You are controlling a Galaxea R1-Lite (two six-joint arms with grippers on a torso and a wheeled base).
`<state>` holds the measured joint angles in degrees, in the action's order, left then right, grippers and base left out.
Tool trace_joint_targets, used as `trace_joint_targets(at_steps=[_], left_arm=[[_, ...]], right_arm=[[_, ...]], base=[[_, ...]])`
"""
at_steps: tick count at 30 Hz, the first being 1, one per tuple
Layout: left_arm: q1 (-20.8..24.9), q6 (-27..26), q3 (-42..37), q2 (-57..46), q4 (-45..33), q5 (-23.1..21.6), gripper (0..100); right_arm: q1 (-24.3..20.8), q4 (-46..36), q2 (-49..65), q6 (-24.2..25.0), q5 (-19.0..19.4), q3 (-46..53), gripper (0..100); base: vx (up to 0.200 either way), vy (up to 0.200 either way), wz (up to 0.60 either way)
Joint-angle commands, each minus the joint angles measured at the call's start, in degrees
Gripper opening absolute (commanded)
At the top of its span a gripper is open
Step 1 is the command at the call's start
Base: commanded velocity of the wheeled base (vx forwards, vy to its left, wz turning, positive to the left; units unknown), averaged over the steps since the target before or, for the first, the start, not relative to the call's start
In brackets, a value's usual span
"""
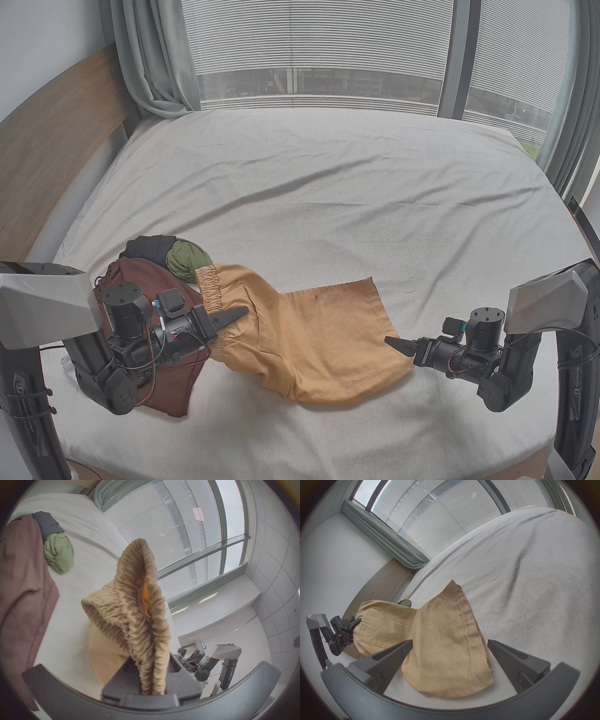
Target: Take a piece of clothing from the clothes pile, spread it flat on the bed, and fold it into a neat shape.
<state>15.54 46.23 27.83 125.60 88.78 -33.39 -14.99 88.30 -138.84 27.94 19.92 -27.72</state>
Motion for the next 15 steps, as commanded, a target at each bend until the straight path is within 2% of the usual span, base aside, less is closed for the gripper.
trace_joint_targets(at_steps=[1,15], left_arm=[[1.6,0.6,1.8,0.3,0.0,0.3,0],[6.9,3.2,6.2,2.5,-0.5,1.2,0]], right_arm=[[0.1,0.0,0.8,0.0,0.0,-0.1,100],[0.4,0.0,1.3,0.4,-0.1,-1.1,100]], base=[[0.0,0.0,0.0],[0.0,0.0,0.0]])
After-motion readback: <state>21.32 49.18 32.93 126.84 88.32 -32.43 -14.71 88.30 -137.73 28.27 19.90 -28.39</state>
